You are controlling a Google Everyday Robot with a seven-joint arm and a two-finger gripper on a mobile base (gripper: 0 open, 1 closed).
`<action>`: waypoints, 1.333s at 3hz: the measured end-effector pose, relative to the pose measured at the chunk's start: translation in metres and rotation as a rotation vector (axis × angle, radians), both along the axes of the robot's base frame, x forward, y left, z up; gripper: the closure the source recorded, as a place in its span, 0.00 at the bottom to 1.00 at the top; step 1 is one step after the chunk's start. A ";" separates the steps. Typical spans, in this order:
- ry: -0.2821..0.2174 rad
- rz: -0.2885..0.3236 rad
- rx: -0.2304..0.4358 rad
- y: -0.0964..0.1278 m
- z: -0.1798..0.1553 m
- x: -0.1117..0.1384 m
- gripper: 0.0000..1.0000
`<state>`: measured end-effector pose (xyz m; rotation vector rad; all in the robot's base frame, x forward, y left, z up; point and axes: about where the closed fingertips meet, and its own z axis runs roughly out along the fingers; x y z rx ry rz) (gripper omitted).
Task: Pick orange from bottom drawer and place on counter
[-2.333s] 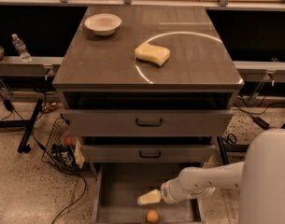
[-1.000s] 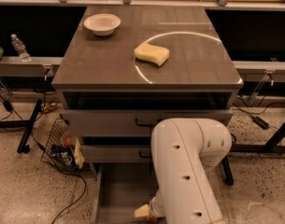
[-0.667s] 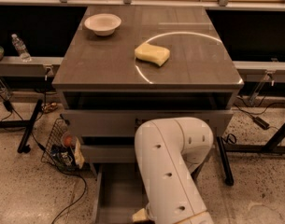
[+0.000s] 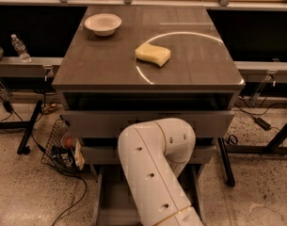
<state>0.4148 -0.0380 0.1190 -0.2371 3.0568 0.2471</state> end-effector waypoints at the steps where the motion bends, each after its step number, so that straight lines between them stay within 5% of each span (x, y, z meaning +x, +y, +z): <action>1: -0.009 -0.004 -0.006 0.002 -0.002 0.006 0.69; 2: -0.043 0.017 0.033 0.010 0.023 0.013 0.98; 4: -0.188 0.146 0.269 0.053 0.126 0.051 1.00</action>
Offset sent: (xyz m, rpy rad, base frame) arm 0.0286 0.0137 0.0449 0.0529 -0.0816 0.0150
